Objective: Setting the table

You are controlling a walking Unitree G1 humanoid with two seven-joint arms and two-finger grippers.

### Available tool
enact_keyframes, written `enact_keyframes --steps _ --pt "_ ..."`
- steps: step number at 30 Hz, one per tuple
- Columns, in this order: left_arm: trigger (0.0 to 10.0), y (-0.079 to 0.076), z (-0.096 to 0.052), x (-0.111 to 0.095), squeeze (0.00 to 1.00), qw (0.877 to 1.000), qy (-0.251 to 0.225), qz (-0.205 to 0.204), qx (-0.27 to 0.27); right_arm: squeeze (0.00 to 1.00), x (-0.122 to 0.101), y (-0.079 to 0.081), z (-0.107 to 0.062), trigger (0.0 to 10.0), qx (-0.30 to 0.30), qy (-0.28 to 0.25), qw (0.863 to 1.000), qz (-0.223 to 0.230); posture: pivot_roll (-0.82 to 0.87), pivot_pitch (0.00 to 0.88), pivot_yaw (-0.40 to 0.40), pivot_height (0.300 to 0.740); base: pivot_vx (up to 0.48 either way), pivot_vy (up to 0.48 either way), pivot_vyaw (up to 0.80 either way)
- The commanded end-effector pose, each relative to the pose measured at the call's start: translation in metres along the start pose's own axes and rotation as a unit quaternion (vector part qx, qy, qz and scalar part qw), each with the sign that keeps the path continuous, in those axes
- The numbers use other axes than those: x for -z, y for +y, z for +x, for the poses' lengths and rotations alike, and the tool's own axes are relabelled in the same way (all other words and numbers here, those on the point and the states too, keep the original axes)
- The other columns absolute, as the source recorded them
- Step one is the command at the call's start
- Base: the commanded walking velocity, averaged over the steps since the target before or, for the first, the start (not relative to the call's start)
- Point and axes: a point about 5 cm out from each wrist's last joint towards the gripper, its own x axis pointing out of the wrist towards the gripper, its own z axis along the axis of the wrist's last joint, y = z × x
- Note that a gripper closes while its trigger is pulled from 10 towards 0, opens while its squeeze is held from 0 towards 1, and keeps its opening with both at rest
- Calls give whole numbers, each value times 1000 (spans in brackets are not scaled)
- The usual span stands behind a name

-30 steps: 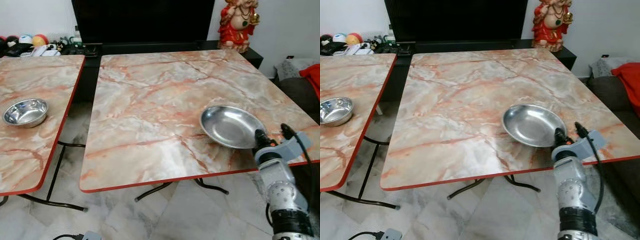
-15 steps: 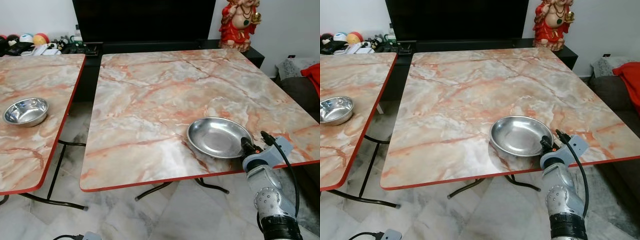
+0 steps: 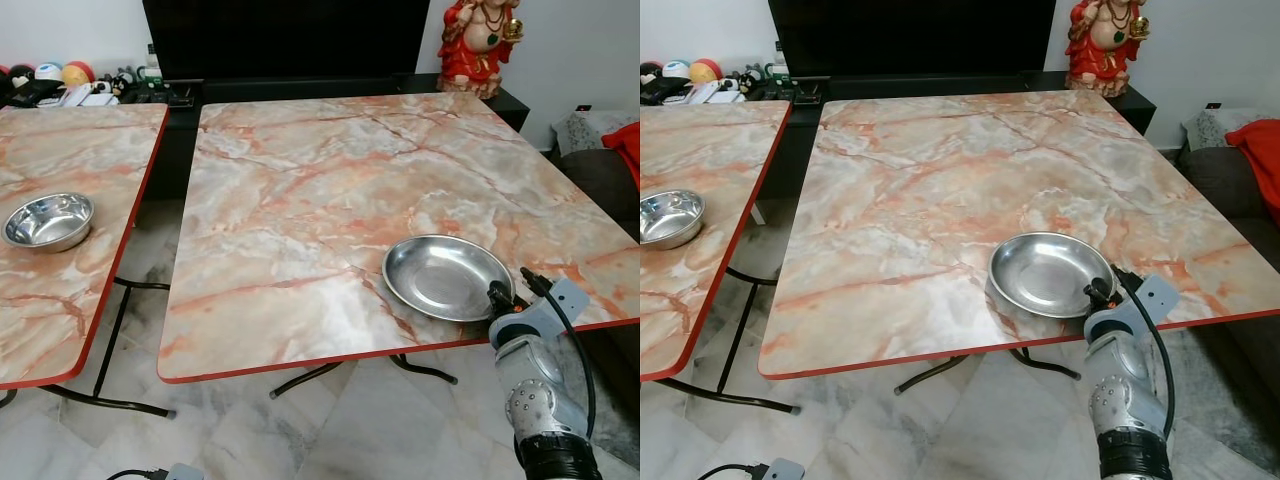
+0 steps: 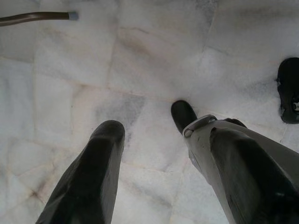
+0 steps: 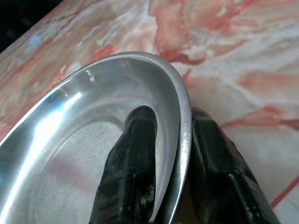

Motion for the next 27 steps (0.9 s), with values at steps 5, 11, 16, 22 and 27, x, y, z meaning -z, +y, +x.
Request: enact_keyframes --steps 5,11,16,22,27 --pt "10000 0 -1 6 0 1000 7 2 3 247 2 -4 -2 10000 18 -7 1000 4 -60 93 -21 740 0 0 0" --pt "10000 -3 -1 4 0 1000 6 4 6 557 2 -9 -4 10000 36 -19 999 -1 -60 83 -22 740 0 0 0" --pt "10000 -3 0 4 0 1000 4 6 7 557 -4 -15 -4 10000 60 -34 998 -4 -66 90 -25 740 0 0 0" --pt "10000 -4 0 3 0 1000 3 1 6 545 -5 -22 -8 10000 87 -48 995 -10 -57 100 -31 740 0 0 0" --pt "10000 -5 0 5 0 1000 5 -1 5 502 -14 -28 -12 10000 105 -86 991 -11 -56 104 -32 740 0 0 0"
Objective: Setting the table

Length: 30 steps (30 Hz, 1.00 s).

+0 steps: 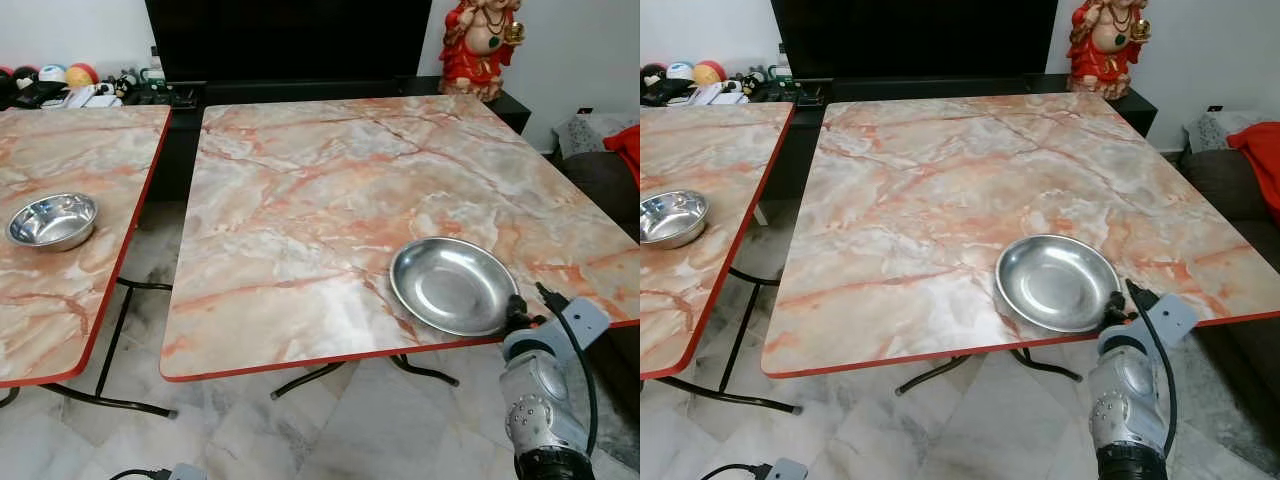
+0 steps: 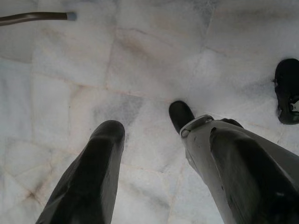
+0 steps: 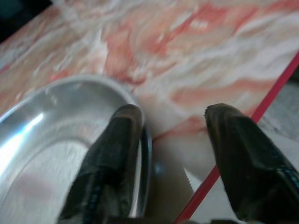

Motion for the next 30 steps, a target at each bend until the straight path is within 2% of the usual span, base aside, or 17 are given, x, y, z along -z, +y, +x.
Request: enact_keyframes --steps 1,2,11,15,16,19,30 --pt "10000 -1 -1 6 0 1000 6 -2 0 306 -10 -5 -2 10000 10 -33 999 -6 -59 107 -32 740 0 0 0" --pt "10000 -1 -1 6 0 1000 7 -3 0 0 -16 -4 -3 10000 7 -54 998 -9 -59 107 -32 740 0 0 0" --pt "10000 1 -1 3 0 1000 2 -8 -7 0 -25 8 -5 10000 -32 -90 995 3 -54 108 -32 740 0 0 0" --pt "10000 2 -1 2 0 1000 -4 -24 -11 0 -27 23 -8 10000 -81 -105 990 -43 -56 109 -30 740 0 0 0" --pt "10000 4 -1 2 0 999 -6 -47 -16 0 -26 33 -11 10000 -120 -106 984 -74 -54 108 -30 740 0 0 0" --pt "10000 6 -1 1 0 997 -8 -70 -20 0 -24 40 -14 10000 -163 -106 974 -118 -46 103 -33 740 0 0 0" --pt "10000 17 -3 7 0 996 -6 -84 -28 0 -30 35 -19 10000 -213 -120 947 -208 -53 61 -26 740 0 0 0"
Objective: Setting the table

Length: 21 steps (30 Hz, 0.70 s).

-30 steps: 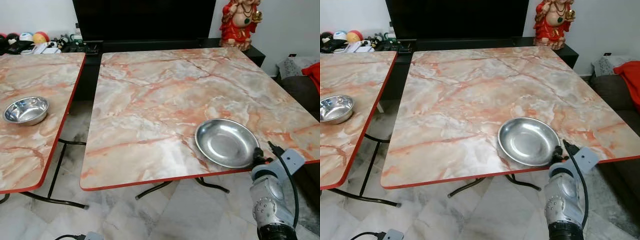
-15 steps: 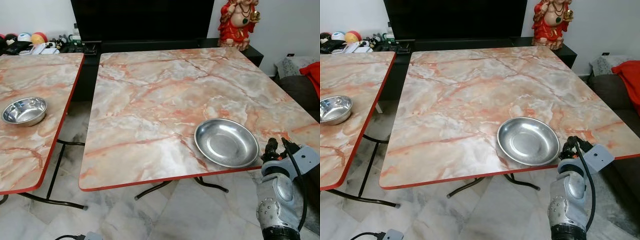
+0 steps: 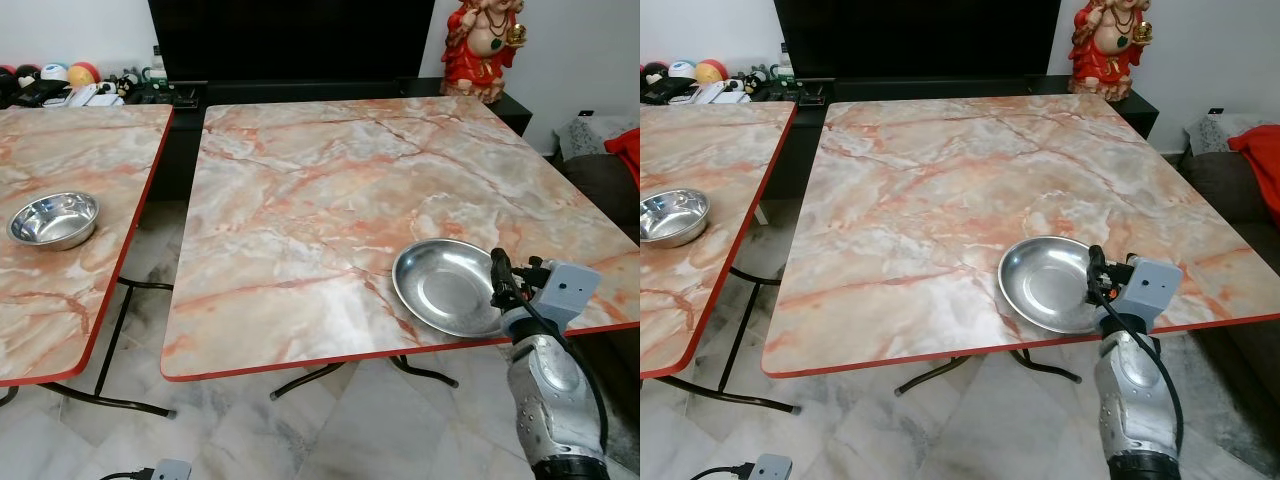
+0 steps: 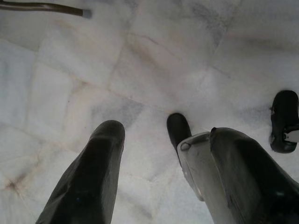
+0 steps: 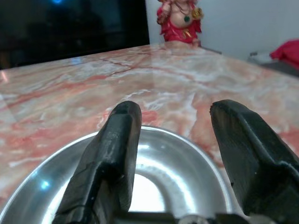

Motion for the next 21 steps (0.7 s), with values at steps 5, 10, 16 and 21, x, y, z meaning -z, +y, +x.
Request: enact_keyframes --steps 5,10,16,21 --pt "10000 6 -2 8 0 1000 13 -14 -8 0 8 14 -10 10000 -40 7 999 -27 -45 42 -15 740 0 0 0" --pt "10000 3 -1 4 0 1000 7 -17 -3 0 7 18 -12 10000 -46 -2 999 -28 -44 26 -6 740 0 0 320" --pt "10000 1 0 1 0 1000 4 -14 2 0 4 16 -10 10000 -49 -6 998 -37 -42 26 1 740 0 0 800" --pt "10000 2 0 1 0 1000 3 -11 1 0 3 16 -9 10000 -48 -8 998 -36 -41 41 3 740 0 0 800"
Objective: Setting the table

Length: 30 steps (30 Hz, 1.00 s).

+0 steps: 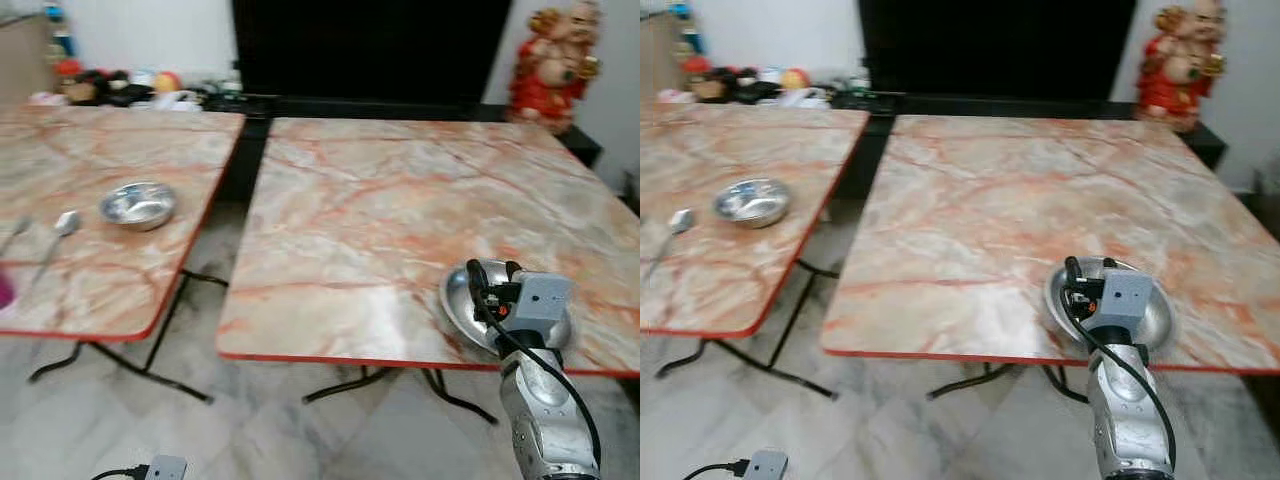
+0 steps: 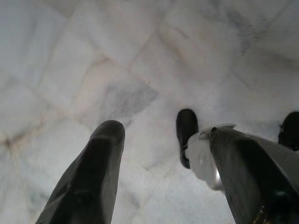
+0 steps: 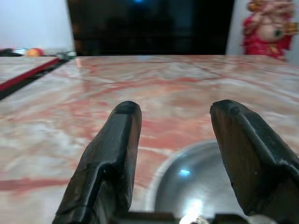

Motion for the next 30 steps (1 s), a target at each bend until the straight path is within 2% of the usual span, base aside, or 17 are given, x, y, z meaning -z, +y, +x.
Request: enact_keyframes --steps 1,6,10,20,30 --pt "10000 1 -1 4 0 1000 8 -3 -1 0 -7 0 3 10000 0 -16 1000 0 -41 53 3 740 0 0 800" --pt "10000 1 -1 3 0 1000 8 -7 -3 0 -5 4 2 10000 -4 -13 1000 -2 -42 76 3 740 0 0 800" --pt "10000 -1 0 4 0 1000 9 -10 -2 0 -4 2 3 10000 8 -8 1000 19 -43 87 -1 740 0 0 0" --pt "10000 -4 0 4 0 1000 9 -20 -3 0 -7 5 8 10000 8 -12 999 29 -41 98 -8 740 0 0 0" --pt "10000 -4 0 6 0 1000 12 -23 -4 0 -5 9 7 10000 2 -8 999 31 -44 102 -12 740 0 305 0"
